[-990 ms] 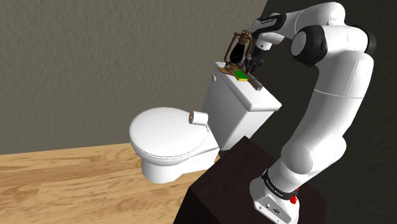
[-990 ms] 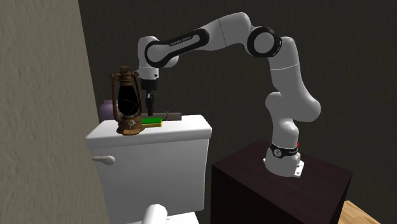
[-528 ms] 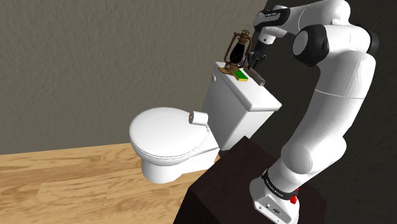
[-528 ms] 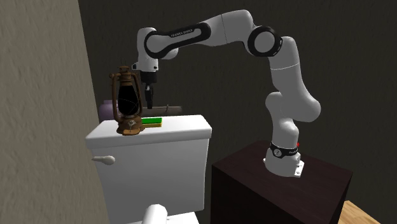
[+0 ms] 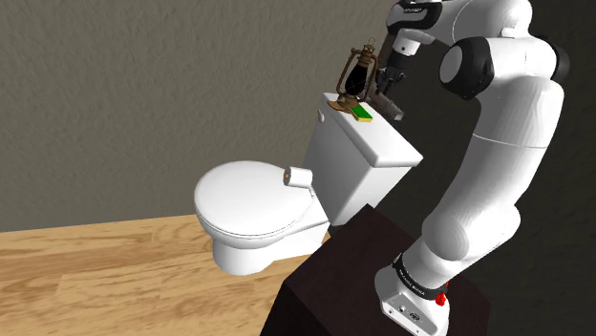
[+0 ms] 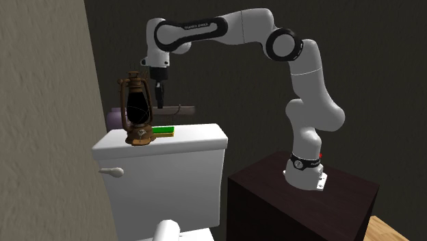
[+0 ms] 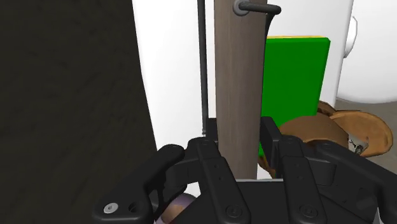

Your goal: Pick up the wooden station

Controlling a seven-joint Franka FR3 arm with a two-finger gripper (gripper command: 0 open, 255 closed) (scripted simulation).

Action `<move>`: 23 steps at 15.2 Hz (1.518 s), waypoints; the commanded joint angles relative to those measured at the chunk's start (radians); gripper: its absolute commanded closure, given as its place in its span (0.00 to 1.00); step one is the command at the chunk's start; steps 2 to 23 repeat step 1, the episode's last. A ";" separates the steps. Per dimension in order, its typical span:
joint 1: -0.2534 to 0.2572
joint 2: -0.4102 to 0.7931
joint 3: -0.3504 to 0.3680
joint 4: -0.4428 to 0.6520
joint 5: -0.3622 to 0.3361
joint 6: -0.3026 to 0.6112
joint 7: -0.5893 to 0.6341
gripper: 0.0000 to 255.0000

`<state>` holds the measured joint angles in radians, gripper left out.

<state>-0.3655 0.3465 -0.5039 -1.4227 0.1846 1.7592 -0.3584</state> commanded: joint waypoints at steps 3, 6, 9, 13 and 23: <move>0.000 -0.003 -0.001 0.005 -0.001 -0.007 0.000 1.00; 0.000 -0.003 -0.001 0.005 -0.001 -0.007 0.000 1.00; 0.000 -0.003 -0.001 0.005 -0.001 -0.007 0.000 1.00; 0.000 -0.003 -0.001 0.005 -0.001 -0.007 0.000 1.00; 0.000 -0.003 -0.001 0.005 -0.001 -0.007 0.000 1.00</move>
